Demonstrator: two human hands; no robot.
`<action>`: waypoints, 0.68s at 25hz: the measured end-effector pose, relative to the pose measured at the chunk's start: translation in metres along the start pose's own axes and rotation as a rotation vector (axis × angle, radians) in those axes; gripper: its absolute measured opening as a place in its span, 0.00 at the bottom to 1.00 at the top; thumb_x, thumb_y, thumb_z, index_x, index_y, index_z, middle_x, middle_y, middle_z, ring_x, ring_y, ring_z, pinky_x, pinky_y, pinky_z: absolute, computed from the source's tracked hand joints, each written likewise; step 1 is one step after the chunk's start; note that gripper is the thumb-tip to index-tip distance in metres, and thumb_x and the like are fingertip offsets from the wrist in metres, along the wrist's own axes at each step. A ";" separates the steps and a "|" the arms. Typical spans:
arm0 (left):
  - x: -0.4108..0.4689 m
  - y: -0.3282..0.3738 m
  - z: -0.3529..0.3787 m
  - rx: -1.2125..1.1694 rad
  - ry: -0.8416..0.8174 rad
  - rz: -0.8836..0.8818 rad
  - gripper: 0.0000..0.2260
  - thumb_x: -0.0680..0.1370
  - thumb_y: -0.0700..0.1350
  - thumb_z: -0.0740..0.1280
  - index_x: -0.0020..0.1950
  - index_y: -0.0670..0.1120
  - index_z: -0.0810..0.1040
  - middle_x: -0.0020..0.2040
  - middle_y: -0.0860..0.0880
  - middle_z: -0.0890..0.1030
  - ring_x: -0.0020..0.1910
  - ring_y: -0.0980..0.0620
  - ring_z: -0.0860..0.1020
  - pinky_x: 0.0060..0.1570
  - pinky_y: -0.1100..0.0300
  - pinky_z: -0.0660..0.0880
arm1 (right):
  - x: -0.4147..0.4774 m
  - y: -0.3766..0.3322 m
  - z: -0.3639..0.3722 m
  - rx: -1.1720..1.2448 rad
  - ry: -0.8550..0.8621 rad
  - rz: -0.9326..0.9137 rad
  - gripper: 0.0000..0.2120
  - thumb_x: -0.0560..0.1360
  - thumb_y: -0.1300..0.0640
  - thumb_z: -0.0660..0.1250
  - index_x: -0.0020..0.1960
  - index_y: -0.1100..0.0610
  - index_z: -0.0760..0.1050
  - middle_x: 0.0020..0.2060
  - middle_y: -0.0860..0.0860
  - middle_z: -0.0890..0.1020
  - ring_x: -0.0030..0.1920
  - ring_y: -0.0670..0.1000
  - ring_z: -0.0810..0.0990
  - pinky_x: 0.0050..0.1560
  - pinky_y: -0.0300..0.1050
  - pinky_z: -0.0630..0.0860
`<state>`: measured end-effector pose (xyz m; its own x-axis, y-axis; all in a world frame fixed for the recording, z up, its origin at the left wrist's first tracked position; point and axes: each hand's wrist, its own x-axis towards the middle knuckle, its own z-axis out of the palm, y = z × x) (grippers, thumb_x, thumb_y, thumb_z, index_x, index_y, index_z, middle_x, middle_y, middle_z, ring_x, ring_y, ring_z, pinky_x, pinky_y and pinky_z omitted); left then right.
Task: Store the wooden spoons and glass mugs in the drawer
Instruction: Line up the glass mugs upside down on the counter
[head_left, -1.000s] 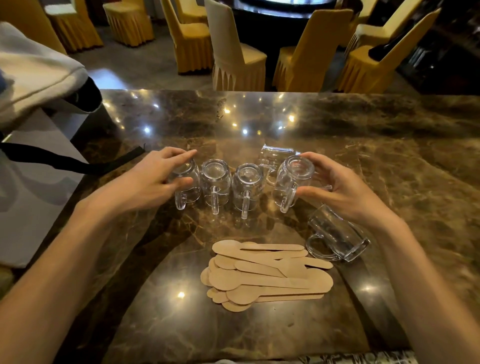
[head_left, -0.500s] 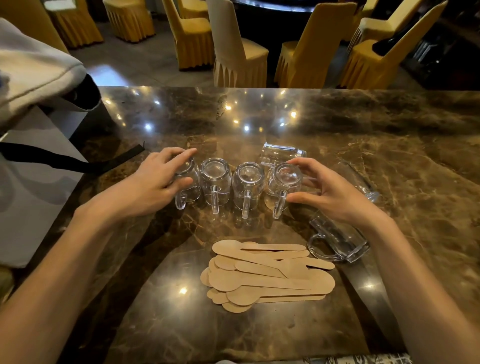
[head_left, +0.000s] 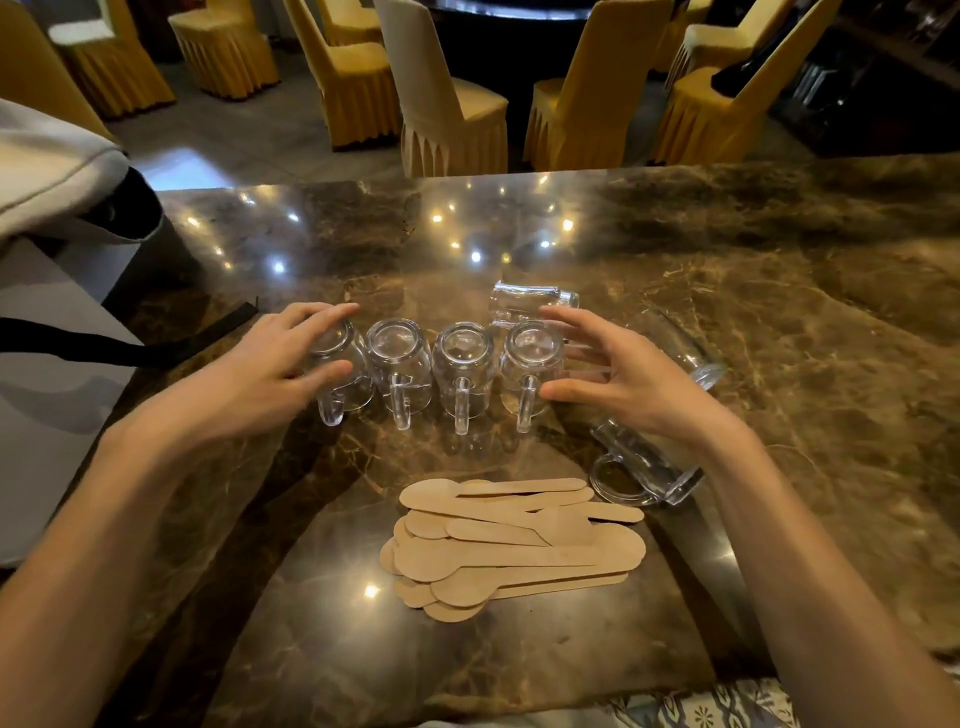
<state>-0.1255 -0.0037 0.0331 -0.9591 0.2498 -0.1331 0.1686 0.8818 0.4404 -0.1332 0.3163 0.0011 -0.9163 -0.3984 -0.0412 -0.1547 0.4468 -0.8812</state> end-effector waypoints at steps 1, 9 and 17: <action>-0.001 0.001 -0.001 -0.005 0.004 0.005 0.26 0.78 0.50 0.62 0.74 0.55 0.59 0.72 0.49 0.62 0.69 0.50 0.61 0.67 0.54 0.60 | -0.003 -0.001 -0.003 -0.006 0.026 -0.007 0.37 0.63 0.47 0.71 0.71 0.47 0.65 0.63 0.40 0.71 0.57 0.36 0.73 0.49 0.25 0.72; 0.016 0.033 -0.018 0.032 0.056 0.046 0.28 0.73 0.60 0.55 0.70 0.50 0.68 0.71 0.48 0.66 0.67 0.50 0.66 0.67 0.52 0.63 | -0.044 0.010 -0.050 -0.160 0.495 0.019 0.20 0.68 0.52 0.73 0.59 0.50 0.77 0.49 0.43 0.82 0.48 0.38 0.80 0.47 0.29 0.75; 0.103 0.138 -0.008 0.180 0.031 0.392 0.19 0.77 0.52 0.63 0.66 0.47 0.72 0.62 0.45 0.75 0.53 0.53 0.74 0.53 0.57 0.71 | -0.056 0.047 -0.051 -0.346 0.475 0.448 0.36 0.67 0.42 0.73 0.70 0.54 0.66 0.64 0.53 0.74 0.62 0.53 0.74 0.61 0.49 0.72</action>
<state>-0.2032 0.1403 0.0870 -0.8203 0.5704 0.0414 0.5561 0.7787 0.2904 -0.1081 0.4004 -0.0137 -0.9681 0.2358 -0.0848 0.2359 0.7435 -0.6258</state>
